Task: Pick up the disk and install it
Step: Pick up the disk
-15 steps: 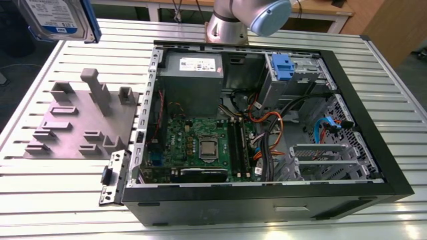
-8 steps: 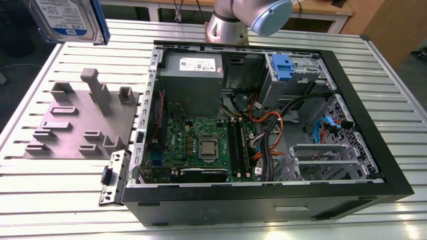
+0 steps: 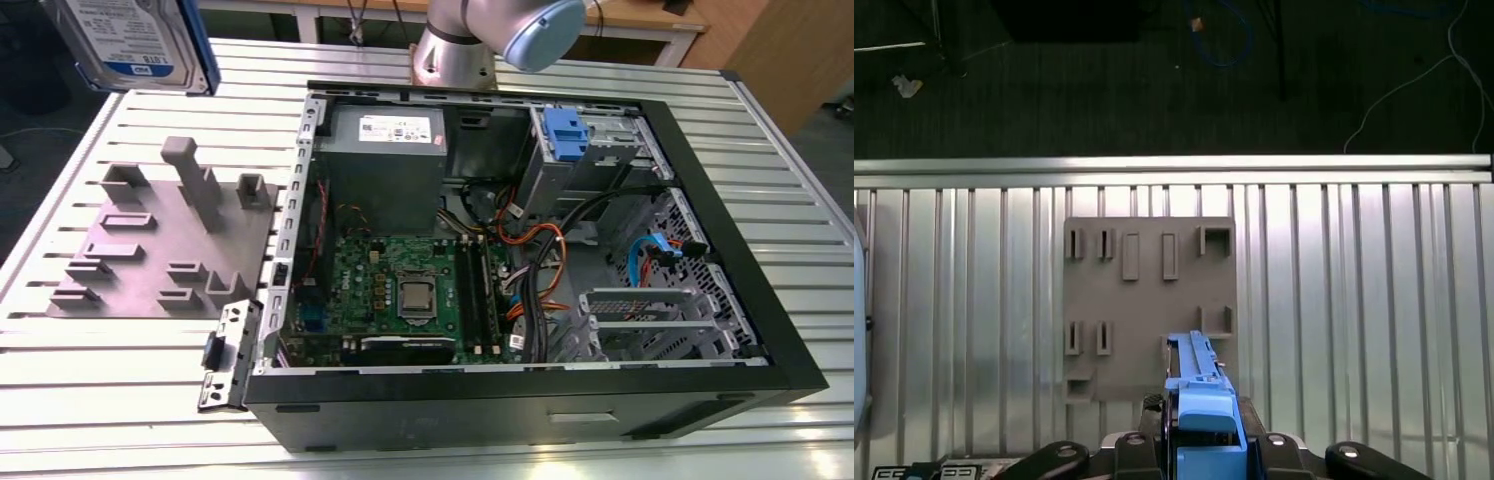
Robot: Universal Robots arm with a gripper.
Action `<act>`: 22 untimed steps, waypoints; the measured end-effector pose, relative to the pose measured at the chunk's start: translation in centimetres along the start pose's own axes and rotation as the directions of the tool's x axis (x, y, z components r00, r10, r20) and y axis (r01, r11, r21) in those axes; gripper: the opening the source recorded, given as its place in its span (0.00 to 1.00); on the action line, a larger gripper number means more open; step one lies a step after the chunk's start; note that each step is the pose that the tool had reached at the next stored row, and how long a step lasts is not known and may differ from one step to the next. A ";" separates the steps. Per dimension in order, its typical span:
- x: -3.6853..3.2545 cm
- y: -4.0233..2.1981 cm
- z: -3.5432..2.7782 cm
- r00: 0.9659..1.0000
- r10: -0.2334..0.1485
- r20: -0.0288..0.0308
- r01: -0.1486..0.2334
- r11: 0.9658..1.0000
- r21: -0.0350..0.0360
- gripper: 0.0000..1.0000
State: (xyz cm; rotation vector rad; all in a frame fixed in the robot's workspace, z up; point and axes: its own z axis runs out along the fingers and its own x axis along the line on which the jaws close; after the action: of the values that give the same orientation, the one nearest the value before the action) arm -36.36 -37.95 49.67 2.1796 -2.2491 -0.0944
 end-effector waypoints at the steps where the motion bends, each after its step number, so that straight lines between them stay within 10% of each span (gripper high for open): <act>1: 0.06 -0.07 0.02 1.000 0.000 0.000 0.000 1.000 0.000 0.36; 13: 0.05 -2.35 -0.03 1.000 0.000 0.000 0.000 1.000 0.000 0.36; 22: 0.15 -2.70 -0.05 1.000 0.000 0.000 0.000 1.000 0.000 0.36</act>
State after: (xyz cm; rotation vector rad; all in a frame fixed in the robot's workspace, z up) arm -33.67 -38.19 49.58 2.1796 -2.2489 -0.0944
